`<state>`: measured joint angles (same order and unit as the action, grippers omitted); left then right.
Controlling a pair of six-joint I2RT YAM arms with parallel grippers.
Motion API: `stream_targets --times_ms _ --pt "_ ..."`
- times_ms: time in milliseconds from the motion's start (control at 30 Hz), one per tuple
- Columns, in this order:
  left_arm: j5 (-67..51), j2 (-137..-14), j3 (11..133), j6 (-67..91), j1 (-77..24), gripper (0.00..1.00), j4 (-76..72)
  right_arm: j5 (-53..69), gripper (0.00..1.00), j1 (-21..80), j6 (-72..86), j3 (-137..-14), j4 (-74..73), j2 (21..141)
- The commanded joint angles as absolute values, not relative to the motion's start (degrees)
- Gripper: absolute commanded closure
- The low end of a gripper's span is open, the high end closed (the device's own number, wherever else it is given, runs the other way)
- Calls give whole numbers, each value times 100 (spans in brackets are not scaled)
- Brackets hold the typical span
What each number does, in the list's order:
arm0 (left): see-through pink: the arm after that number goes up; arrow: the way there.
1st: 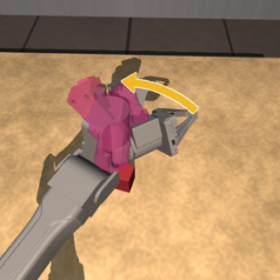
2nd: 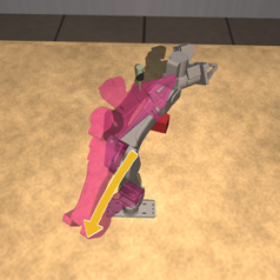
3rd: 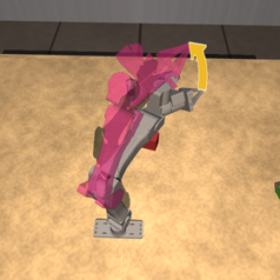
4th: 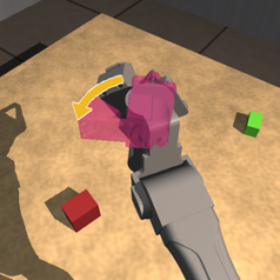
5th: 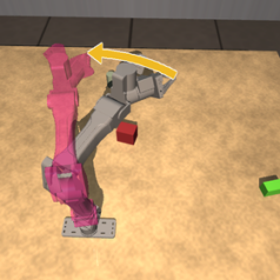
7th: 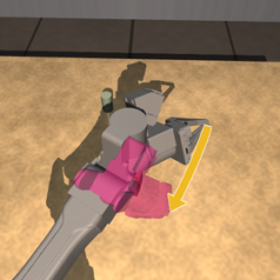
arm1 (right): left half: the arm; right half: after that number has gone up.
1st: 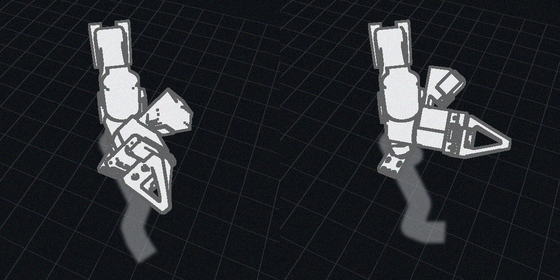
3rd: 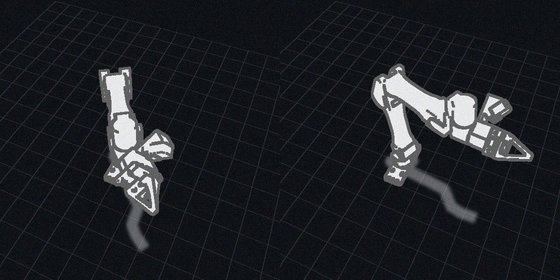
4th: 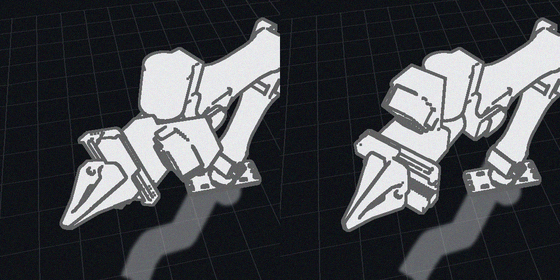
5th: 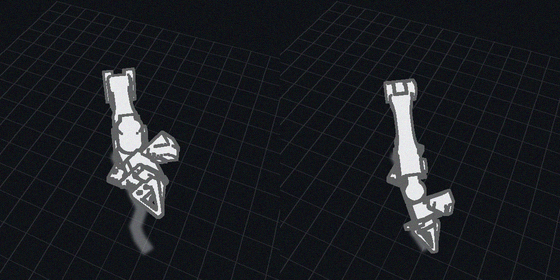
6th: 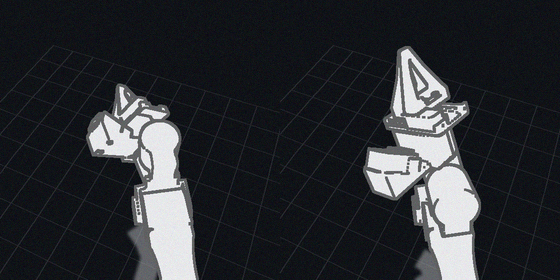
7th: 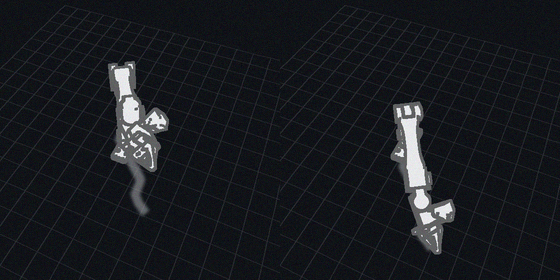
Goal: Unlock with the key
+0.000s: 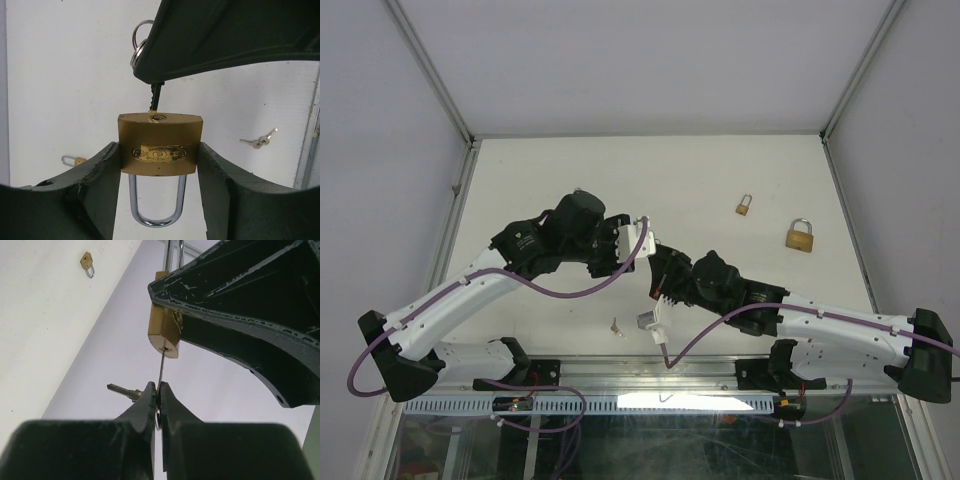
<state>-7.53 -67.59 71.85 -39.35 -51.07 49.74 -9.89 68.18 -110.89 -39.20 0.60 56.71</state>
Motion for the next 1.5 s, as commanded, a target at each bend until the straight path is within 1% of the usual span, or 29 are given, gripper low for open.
stream_targets --times_ms 0,567,900,1167,1467 --pt "-835 -6736 7559 -3740 -5168 100 4535 -1084 100 6894 -11158 -4017 283 5661" --pt "-821 -6794 7624 -3717 -5165 100 4561 -1028 100 6929 -11239 -3877 3 5565" --pt "-1064 -6903 7686 -3647 -5168 100 4559 -1010 100 6968 -11241 -3926 197 5575" --pt "-1463 -7101 7818 -3204 -5172 100 4465 -1000 100 7062 -11252 -4012 346 5677" --pt "-1367 -7055 7799 -3354 -5168 100 4455 -809 100 7193 -11331 -4104 295 5711"
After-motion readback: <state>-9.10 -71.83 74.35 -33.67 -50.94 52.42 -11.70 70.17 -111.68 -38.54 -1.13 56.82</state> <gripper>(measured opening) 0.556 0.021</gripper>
